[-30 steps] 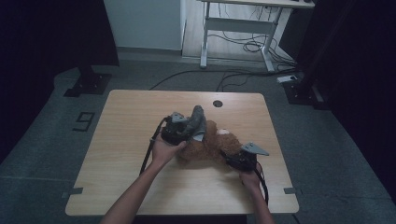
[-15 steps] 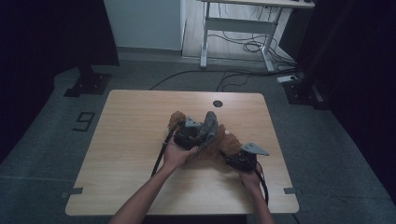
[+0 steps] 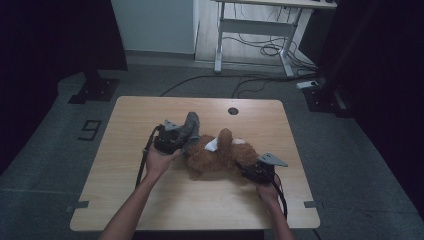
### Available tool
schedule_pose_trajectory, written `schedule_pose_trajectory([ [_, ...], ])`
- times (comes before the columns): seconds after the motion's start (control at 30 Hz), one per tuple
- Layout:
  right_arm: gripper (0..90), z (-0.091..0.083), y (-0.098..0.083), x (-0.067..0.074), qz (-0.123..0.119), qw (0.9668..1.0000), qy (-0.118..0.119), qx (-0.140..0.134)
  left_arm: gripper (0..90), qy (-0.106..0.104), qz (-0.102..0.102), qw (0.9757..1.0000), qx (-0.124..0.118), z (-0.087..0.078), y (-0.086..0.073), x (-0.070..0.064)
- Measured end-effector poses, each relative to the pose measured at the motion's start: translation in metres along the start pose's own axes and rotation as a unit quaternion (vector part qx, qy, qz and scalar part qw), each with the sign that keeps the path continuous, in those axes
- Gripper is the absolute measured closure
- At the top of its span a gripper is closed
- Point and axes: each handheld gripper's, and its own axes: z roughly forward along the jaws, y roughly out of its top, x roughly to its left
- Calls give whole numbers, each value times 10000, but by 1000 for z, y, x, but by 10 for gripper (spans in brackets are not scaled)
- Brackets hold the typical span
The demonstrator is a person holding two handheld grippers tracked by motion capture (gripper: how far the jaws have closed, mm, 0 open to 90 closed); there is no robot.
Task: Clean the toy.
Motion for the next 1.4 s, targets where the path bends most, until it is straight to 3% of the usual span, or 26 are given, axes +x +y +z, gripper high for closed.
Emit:
schedule_pose_trajectory([
  [0.2, 372, 0, 0, 0, -6, 10000, -6, -4, 776, 303, -164, 9994, 22, -3, -8, 19],
  [0.53, 373, -1, -1, -2, 18, 10000, 10, 18, 776, 278, -620, 9966, 458, 6, -40, 51],
  [0.63, 373, 0, -1, -3, 67, 10000, 20, 3, 776, -50, -717, 9968, 358, 7, -46, 51],
  [0.7, 373, 0, -2, -4, 90, 10000, 24, -7, 776, -278, -634, 9973, 233, 6, -43, 43],
  [0.77, 373, 0, -2, -3, 87, 10000, 15, -3, 776, -523, -558, 9970, 118, 5, -36, 30],
  [0.87, 374, 0, -2, -3, 72, 10000, 1, 3, 778, -920, -501, 9945, -77, 3, -22, 10],
  [0.93, 375, 0, -2, -3, 74, 10000, -1, 6, 777, -1021, -388, 9940, -105, 5, -16, -3],
  [1.0, 376, 0, -2, -4, 75, 10000, 2, 6, 777, -980, -355, 9945, -17, 12, -15, -10],
  [1.1, 376, 0, -2, -4, 99, 10000, 3, 10, 779, -1033, -566, 9928, 230, 29, -23, -8],
  [1.17, 375, 0, -2, -4, 64, 10000, 9, 8, 779, -782, -479, 9943, 552, 43, -36, -7],
  [1.27, 375, 0, -2, -3, 31, 10000, 2, 10, 776, -298, -191, 9953, 900, 55, -49, -4],
  [1.33, 375, 0, -2, -3, 52, 10000, 16, 9, 775, -190, -213, 9950, 962, 56, -55, 3],
  [1.4, 375, 0, -2, -3, 48, 10000, 13, 9, 776, -207, -373, 9951, 894, 51, -57, 11],
])
